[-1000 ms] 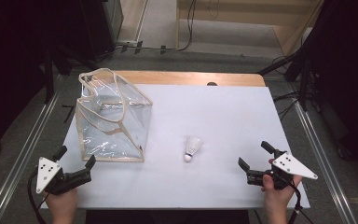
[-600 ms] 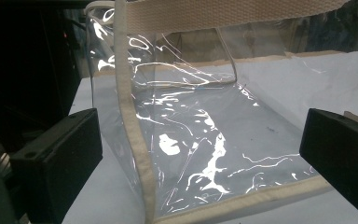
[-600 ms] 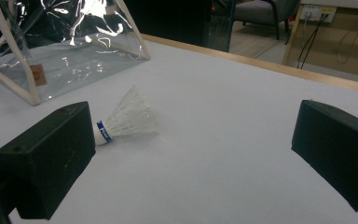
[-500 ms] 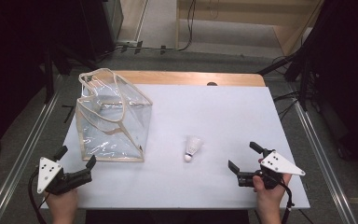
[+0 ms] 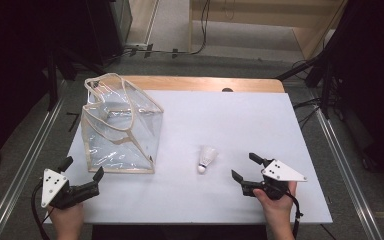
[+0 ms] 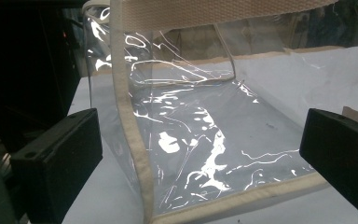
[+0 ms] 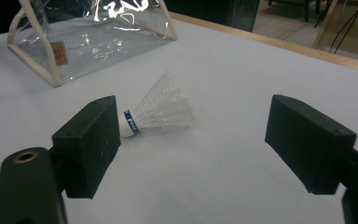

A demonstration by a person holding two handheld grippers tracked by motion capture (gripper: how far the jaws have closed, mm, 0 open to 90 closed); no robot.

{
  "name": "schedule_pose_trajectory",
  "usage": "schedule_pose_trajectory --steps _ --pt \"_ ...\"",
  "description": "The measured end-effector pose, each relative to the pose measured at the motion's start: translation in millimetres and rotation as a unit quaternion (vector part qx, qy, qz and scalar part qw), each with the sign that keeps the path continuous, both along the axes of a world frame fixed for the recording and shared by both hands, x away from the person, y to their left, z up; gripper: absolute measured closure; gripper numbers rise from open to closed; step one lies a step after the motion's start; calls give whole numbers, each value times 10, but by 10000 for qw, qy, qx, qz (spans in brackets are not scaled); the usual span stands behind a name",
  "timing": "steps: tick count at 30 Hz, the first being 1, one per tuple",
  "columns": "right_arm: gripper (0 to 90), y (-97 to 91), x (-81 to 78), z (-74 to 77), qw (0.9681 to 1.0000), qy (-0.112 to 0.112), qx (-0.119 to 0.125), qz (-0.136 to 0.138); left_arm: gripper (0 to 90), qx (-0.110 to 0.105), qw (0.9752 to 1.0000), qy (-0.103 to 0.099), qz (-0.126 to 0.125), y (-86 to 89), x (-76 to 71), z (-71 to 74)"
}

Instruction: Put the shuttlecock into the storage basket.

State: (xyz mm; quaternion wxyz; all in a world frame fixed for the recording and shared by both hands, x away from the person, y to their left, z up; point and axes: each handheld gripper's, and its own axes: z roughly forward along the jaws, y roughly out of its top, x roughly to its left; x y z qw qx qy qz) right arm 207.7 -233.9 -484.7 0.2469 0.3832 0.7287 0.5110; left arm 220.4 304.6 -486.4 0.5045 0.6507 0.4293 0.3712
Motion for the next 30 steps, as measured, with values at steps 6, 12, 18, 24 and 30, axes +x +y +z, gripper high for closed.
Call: schedule_pose_trajectory --steps 6,12,18,24,30 --pt "404 225 126 -19 9989 315 -314 177 0 9 10000 -5 -11 -1 -2 0" --pt "672 354 233 -53 9939 726 -701 437 0 10 10000 3 -6 -4 -1 0" --pt "823 412 362 -76 9897 1094 -829 401 0 8 10000 7 -10 -2 -1 0" --pt "873 476 490 -95 9862 1256 -1007 393 0 8 10000 8 -3 2 -1 1" --pt "873 535 594 -126 9830 1430 -1082 382 0 5 10000 9 1 4 -2 2"
